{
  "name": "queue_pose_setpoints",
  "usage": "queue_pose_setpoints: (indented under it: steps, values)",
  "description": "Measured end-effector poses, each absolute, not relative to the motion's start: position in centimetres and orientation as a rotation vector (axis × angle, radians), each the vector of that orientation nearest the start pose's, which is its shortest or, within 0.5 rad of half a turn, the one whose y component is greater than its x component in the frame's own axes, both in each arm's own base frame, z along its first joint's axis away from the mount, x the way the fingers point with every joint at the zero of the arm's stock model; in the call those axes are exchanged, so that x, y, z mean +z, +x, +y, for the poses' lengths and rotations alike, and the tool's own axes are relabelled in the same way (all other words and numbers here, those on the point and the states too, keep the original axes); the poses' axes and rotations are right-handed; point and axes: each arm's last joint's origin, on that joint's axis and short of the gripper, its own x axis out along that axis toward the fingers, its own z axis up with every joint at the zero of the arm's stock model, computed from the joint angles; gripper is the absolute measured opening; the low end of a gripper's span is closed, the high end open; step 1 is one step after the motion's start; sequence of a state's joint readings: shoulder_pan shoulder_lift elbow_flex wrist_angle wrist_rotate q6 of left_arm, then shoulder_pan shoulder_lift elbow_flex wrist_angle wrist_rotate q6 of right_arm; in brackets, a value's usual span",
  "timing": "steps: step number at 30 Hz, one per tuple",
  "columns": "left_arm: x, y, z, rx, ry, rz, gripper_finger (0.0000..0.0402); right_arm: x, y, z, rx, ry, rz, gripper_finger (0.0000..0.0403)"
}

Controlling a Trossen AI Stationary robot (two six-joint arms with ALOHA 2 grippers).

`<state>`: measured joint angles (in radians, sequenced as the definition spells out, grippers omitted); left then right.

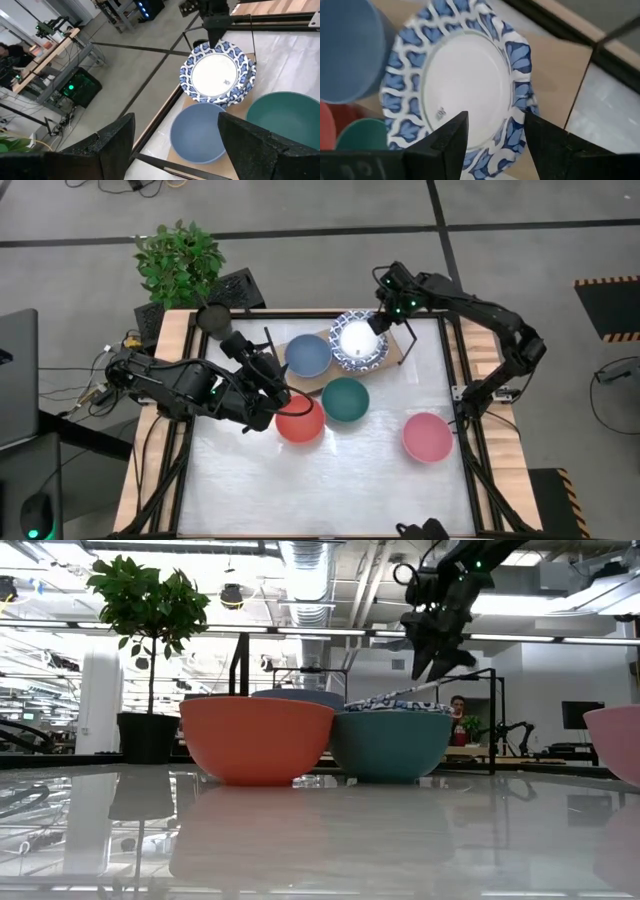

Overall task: Place and stack bowls onto a shelf
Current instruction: Stack the white patterned bowl on top of the white patterned bowl, then stack the green bowl on top of the blue bowl

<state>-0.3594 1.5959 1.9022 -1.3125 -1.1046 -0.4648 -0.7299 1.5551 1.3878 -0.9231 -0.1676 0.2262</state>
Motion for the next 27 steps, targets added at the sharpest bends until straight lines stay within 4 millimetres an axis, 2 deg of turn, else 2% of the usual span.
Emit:
queue_pose_setpoints:
  steps: [6,13,16,22,27]
  values:
    - [43.0,27.6,-7.6,0.822,0.263,0.578,0.0272,31.4,24.2,-19.7,-0.633,0.628,0.945,0.0217]
    - [42.9,27.4,-7.5,0.829,0.260,0.588,0.0272,33.2,24.4,-18.5,-0.784,0.464,1.027,0.0217]
    - [42.8,27.3,-7.5,0.834,0.258,0.594,0.0272,33.3,24.9,-17.5,-0.766,0.435,1.050,0.0213]
    - [42.5,26.6,-7.7,0.846,0.250,0.622,0.0272,32.1,26.1,-13.7,-0.636,0.364,1.204,0.0190]
    - [42.2,25.5,-9.2,0.802,0.256,0.636,0.0272,31.2,27.7,-9.1,-0.513,0.294,1.254,0.0178]
